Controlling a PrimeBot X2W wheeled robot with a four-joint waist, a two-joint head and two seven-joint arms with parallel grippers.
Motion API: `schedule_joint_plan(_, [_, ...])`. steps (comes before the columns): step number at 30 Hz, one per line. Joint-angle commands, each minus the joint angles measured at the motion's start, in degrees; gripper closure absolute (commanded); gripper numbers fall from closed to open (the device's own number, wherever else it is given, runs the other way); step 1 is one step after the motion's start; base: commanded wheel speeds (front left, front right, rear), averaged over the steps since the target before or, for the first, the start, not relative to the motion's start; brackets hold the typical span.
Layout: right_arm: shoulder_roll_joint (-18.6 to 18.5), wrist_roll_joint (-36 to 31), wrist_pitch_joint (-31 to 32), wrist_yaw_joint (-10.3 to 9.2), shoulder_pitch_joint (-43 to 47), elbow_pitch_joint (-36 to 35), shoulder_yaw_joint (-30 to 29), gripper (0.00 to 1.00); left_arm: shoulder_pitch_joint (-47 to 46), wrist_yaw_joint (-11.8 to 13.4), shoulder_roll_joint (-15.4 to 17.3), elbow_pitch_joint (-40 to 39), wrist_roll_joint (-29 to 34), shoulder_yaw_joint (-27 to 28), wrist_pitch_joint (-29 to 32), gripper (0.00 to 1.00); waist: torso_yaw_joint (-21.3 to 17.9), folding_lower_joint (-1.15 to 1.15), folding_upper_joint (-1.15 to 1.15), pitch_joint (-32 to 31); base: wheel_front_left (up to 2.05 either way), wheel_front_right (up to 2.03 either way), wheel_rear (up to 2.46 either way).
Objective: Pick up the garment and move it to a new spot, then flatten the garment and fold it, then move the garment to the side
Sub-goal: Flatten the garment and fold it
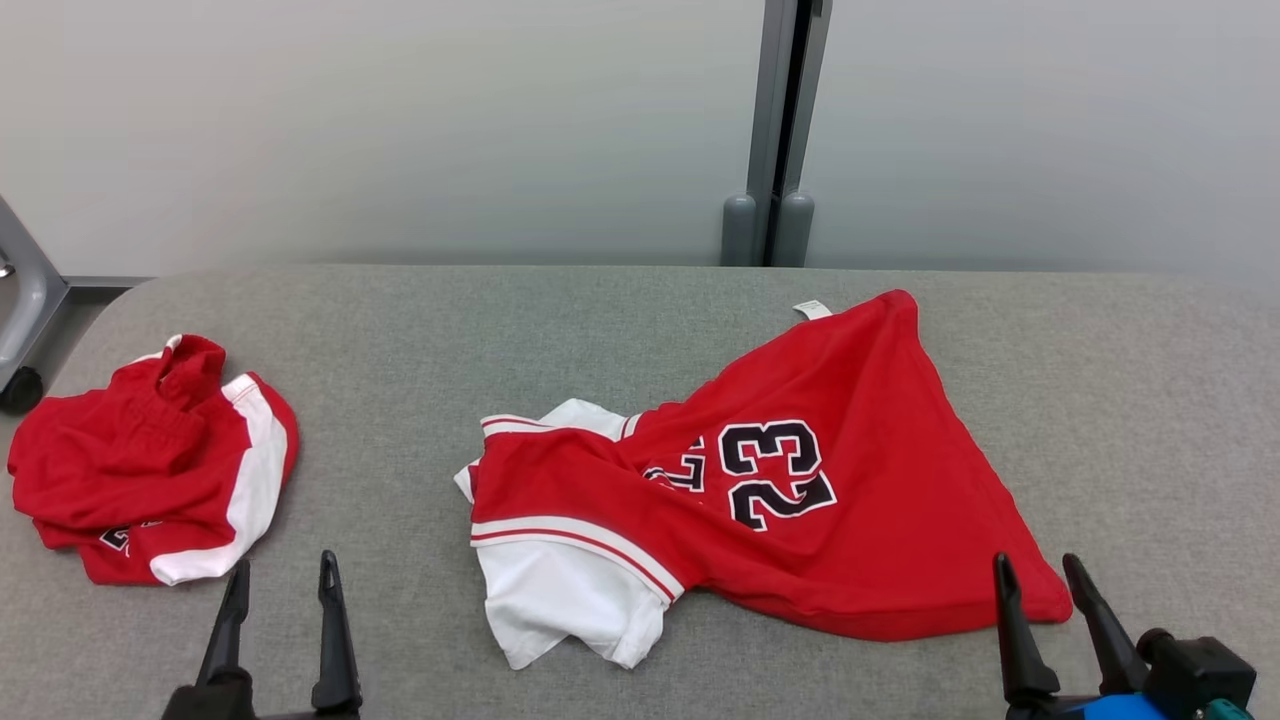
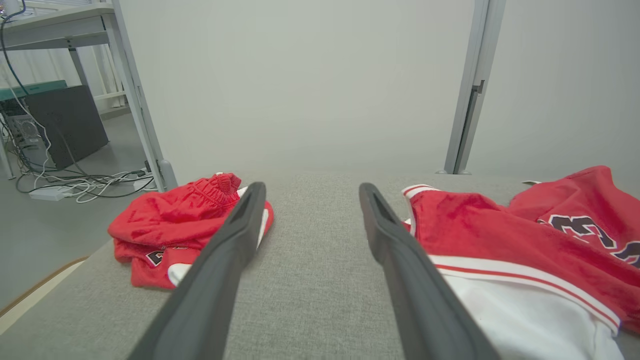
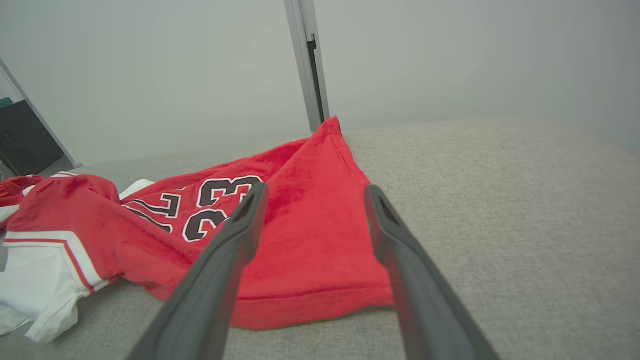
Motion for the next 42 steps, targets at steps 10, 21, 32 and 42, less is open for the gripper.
schedule_joint_plan(10, [-0.12,-0.16,-0.22,0.01,1.21,0.26,0.61,0.0,1.1,-1.6,-1.22,0.46,1.33,1.95,-0.14,0.0,-0.61,0.01,0.0,-0.57,0.0,0.0,0.0])
schedule_joint_plan(21, [-1.06,-5.75,1.03,0.01,-4.42,7.21,-4.34,0.0,-0.63,-6.58,-2.0,8.12,2.04,-4.4,-0.14,0.0,-1.81,0.01,0.0,0.65,0.0,0.0,0.0])
schedule_joint_plan(32, [-3.08,-7.64,0.66,0.01,-12.8,21.55,-6.29,0.0,-5.21,-8.19,-2.35,20.05,1.09,-12.08,-0.14,0.0,-2.49,0.01,0.0,4.13,0.0,0.0,0.0])
schedule_joint_plan(42, [-3.39,-7.64,-0.07,0.01,-18.61,32.33,-5.73,0.0,-10.79,-8.37,-2.62,25.63,-0.58,-13.51,-0.14,0.0,-2.16,0.01,0.0,7.25,0.0,0.0,0.0])
